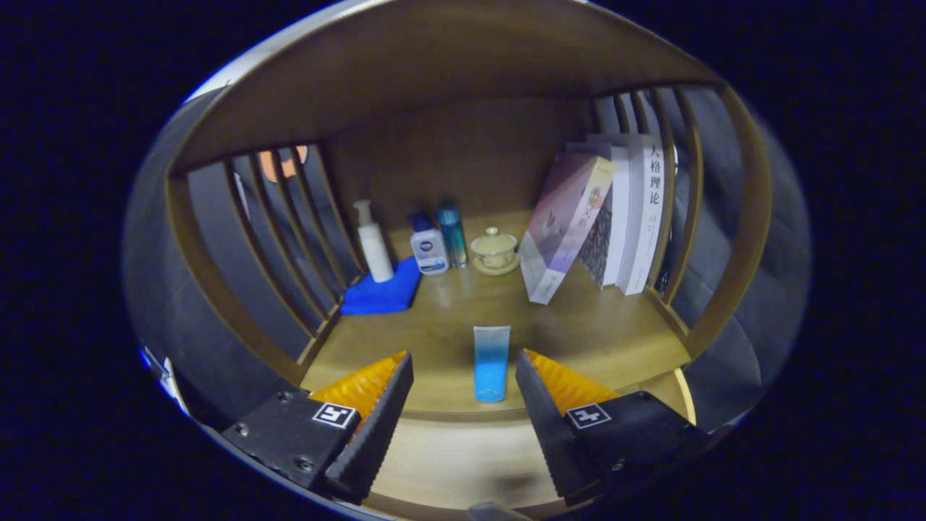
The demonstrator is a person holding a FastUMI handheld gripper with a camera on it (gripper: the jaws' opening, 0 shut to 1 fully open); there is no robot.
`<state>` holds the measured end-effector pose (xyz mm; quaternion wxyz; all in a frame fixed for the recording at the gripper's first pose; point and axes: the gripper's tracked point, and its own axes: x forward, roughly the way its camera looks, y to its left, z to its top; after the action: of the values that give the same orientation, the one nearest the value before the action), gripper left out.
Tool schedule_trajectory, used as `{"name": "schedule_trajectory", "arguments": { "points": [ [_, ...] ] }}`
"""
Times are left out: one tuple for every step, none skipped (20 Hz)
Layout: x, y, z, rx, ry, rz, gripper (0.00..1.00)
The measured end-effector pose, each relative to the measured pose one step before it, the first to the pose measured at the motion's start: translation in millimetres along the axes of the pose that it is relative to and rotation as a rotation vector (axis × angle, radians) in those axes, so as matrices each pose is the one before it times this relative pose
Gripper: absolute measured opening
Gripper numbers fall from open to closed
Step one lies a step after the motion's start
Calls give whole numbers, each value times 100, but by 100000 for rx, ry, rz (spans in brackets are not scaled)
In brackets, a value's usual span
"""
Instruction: Pull open the drawer, take out the items inside it, and place them on the countertop above the cabinet.
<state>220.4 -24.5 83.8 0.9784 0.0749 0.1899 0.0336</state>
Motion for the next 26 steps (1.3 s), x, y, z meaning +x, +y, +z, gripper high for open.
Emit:
{"name": "schedule_trajectory", "arguments": {
  "points": [
    [-1326, 245, 20, -341, -4117, 1472, 91],
    [-878, 185, -152, -900, -3898, 1682, 91],
    [-1265, 106, -283, -1892, -3666, 1895, 91],
    [-1225, 244, -217, -1731, -3705, 1412, 92],
    [-1491, 228, -337, -1492, -3482, 431, 96],
    [-1306, 240, -273, -409, -3305, 33, 96],
    [-1389, 342, -584, -1325, -2555, 426, 97],
    [-1293, 322, -136, -1387, -3088, -205, 97],
    [-1217, 123, -129, -1958, -3206, -159, 97],
    [-1083, 469, -190, -401, -2475, 406, 97],
    [-1008, 730, -522, -989, -1718, 1382, 97],
    [-832, 346, -612, -1013, -147, 103, 97],
    [-1496, 102, -131, -1662, -1319, -1194, 97],
    [-1179, 230, -270, -1701, -2382, -769, 97],
    [-684, 126, -304, -1598, -2033, -562, 97],
    [-972, 419, -120, -619, -1136, -265, 97],
    [-637, 109, -898, -175, -376, -283, 97],
    [-987, -62, -844, 441, 371, -1378, 97],
    [-5, -377, -992, -26, -202, -848, 97],
    [-537, -326, -957, -691, -198, -1356, 97],
    [-384, -408, -900, -1854, -537, -962, 97],
    [-502, -380, -1102, -2002, -223, -1596, 97],
    [-397, -478, -1305, -1780, 566, -2102, 97],
    [-285, -434, -1336, -1730, 1497, -1796, 97],
    [-367, -40, -1428, -713, 2378, -1034, 97],
    [-331, 176, -1479, 564, 2262, -58, 97]
  ]
}}
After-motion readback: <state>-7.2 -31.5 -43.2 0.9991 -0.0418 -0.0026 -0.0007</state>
